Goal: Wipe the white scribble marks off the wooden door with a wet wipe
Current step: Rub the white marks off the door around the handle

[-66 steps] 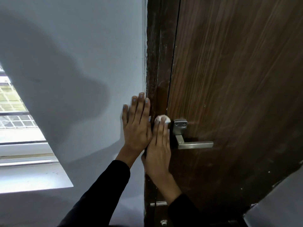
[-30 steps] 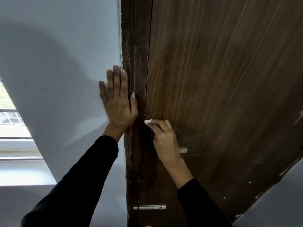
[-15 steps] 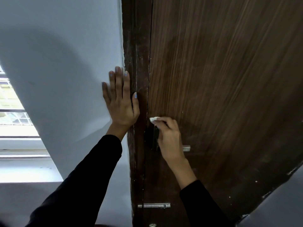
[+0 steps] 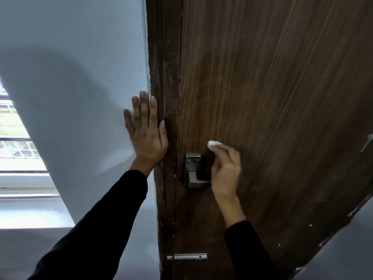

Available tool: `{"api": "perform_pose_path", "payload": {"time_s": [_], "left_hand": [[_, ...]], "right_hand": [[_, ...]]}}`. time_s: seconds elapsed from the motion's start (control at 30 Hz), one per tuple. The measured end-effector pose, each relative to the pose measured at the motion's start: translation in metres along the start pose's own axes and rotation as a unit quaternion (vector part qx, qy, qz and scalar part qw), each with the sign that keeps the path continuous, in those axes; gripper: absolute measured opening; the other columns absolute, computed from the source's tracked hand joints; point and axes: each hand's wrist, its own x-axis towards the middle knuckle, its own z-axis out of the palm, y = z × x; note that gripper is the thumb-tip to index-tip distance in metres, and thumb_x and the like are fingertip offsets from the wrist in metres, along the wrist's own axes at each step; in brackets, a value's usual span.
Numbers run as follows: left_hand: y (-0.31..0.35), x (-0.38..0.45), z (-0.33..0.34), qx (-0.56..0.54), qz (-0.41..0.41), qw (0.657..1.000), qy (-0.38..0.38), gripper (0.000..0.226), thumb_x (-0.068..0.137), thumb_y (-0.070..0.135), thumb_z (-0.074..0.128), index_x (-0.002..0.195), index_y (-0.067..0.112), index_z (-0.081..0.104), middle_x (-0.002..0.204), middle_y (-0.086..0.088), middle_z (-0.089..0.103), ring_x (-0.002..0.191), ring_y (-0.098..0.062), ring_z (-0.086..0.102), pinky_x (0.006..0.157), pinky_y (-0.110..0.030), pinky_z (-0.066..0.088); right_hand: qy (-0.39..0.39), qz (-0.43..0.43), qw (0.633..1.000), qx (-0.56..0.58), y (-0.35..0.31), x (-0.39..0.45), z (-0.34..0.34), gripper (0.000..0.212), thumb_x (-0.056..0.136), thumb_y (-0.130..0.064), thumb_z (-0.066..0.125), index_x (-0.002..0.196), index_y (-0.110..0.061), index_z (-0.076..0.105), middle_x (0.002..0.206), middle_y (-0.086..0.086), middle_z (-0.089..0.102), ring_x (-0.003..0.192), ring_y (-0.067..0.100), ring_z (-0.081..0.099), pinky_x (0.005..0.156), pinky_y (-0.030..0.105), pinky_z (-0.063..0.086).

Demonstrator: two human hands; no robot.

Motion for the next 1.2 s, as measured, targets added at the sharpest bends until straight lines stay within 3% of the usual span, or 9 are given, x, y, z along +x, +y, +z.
{"api": "perform_pose_path", "payload": {"time_s": [0.13, 0.3, 0.47, 0.53, 0.6, 0.73, 0.8, 1.0, 1.2], "left_hand": [[0.002, -0.008, 0.000, 0.004, -0.010, 1.000, -0.016, 0.057, 0.099, 0.032, 0.025, 0.151, 0.010, 0.015, 0.156, -0.020, 0.023, 0.146, -0.034, 0.012, 0.120, -0.043, -0.006], [-0.006, -0.015, 0.001, 0.007, 0.013, 1.000, -0.014, 0.059, 0.098, 0.032, 0.027, 0.152, 0.011, 0.013, 0.156, -0.020, 0.023, 0.149, -0.021, -0.004, 0.120, -0.044, -0.004], [-0.006, -0.017, 0.005, 0.010, 0.009, 1.000, 0.004, 0.060, 0.098, 0.033, 0.027, 0.153, 0.014, 0.011, 0.155, -0.018, 0.023, 0.149, -0.020, -0.005, 0.120, -0.044, -0.004], [-0.005, -0.017, 0.006, 0.009, 0.008, 1.000, 0.008, 0.060, 0.098, 0.033, 0.027, 0.153, 0.014, 0.011, 0.155, -0.018, 0.024, 0.150, -0.020, -0.004, 0.120, -0.044, -0.003], [-0.006, -0.017, 0.006, 0.009, 0.010, 1.000, 0.010, 0.060, 0.098, 0.033, 0.026, 0.153, 0.014, 0.010, 0.155, -0.018, 0.024, 0.150, -0.021, -0.004, 0.120, -0.045, -0.003], [-0.008, -0.016, 0.004, 0.005, 0.019, 1.000, 0.002, 0.060, 0.099, 0.035, 0.022, 0.153, 0.014, 0.007, 0.155, -0.018, 0.024, 0.150, -0.021, -0.004, 0.120, -0.045, -0.002], [-0.009, -0.017, 0.003, 0.004, 0.021, 1.000, -0.003, 0.060, 0.099, 0.036, 0.021, 0.153, 0.014, 0.006, 0.156, -0.017, 0.022, 0.150, -0.022, -0.003, 0.120, -0.045, -0.003], [-0.008, -0.019, 0.005, 0.000, 0.020, 1.000, -0.010, 0.060, 0.099, 0.036, 0.018, 0.153, 0.018, 0.002, 0.162, -0.002, -0.007, 0.150, -0.023, -0.004, 0.121, -0.046, -0.004], [-0.007, -0.019, 0.002, -0.013, 0.018, 1.000, -0.012, 0.059, 0.099, 0.036, 0.017, 0.153, 0.018, 0.003, 0.162, -0.001, -0.005, 0.150, -0.023, 0.000, 0.121, -0.046, -0.001]], "right_hand": [[0.112, 0.028, 0.993, 0.034, 0.006, 0.022, 0.001, 0.026, 0.077, 0.006, 0.067, 0.101, -0.003, 0.069, 0.096, 0.012, 0.064, 0.087, 0.020, 0.057, 0.076, 0.025, 0.049], [0.007, -0.093, 0.996, -0.004, 0.008, 0.004, 0.007, 0.037, 0.071, 0.013, 0.068, 0.104, -0.003, 0.068, 0.100, 0.013, 0.064, 0.090, 0.024, 0.060, 0.082, 0.029, 0.052], [0.220, 0.128, 0.964, 0.075, 0.025, 0.046, -0.022, 0.023, 0.079, 0.010, 0.060, 0.096, -0.002, 0.069, 0.095, 0.016, 0.061, 0.085, 0.026, 0.062, 0.079, 0.013, 0.045], [0.260, 0.147, 0.948, 0.108, 0.012, 0.060, -0.014, 0.023, 0.080, 0.007, 0.059, 0.098, -0.004, 0.069, 0.096, 0.014, 0.060, 0.087, 0.021, 0.061, 0.078, 0.014, 0.047], [0.221, 0.104, 0.963, 0.115, -0.012, 0.058, 0.004, 0.025, 0.080, 0.004, 0.059, 0.101, -0.007, 0.068, 0.100, 0.009, 0.059, 0.090, 0.014, 0.057, 0.082, 0.011, 0.045], [0.010, -0.051, 0.994, 0.093, -0.030, 0.014, 0.033, 0.030, 0.076, 0.008, 0.066, 0.102, -0.007, 0.068, 0.100, 0.008, 0.062, 0.092, 0.015, 0.057, 0.082, 0.018, 0.048], [-0.001, -0.047, 0.995, 0.089, -0.015, 0.008, 0.025, 0.030, 0.075, 0.010, 0.067, 0.101, -0.005, 0.068, 0.098, 0.010, 0.063, 0.090, 0.020, 0.061, 0.082, 0.019, 0.049], [0.239, 0.089, 0.959, 0.121, -0.017, 0.098, -0.020, 0.021, 0.082, 0.003, 0.062, 0.100, -0.005, 0.068, 0.098, 0.013, 0.062, 0.087, 0.019, 0.060, 0.077, 0.002, 0.040], [0.076, -0.205, 0.973, 0.078, -0.081, 0.115, 0.020, 0.031, 0.079, 0.007, 0.064, 0.107, -0.004, 0.067, 0.106, 0.013, 0.065, 0.095, 0.023, 0.059, 0.088, 0.023, 0.048]]}}
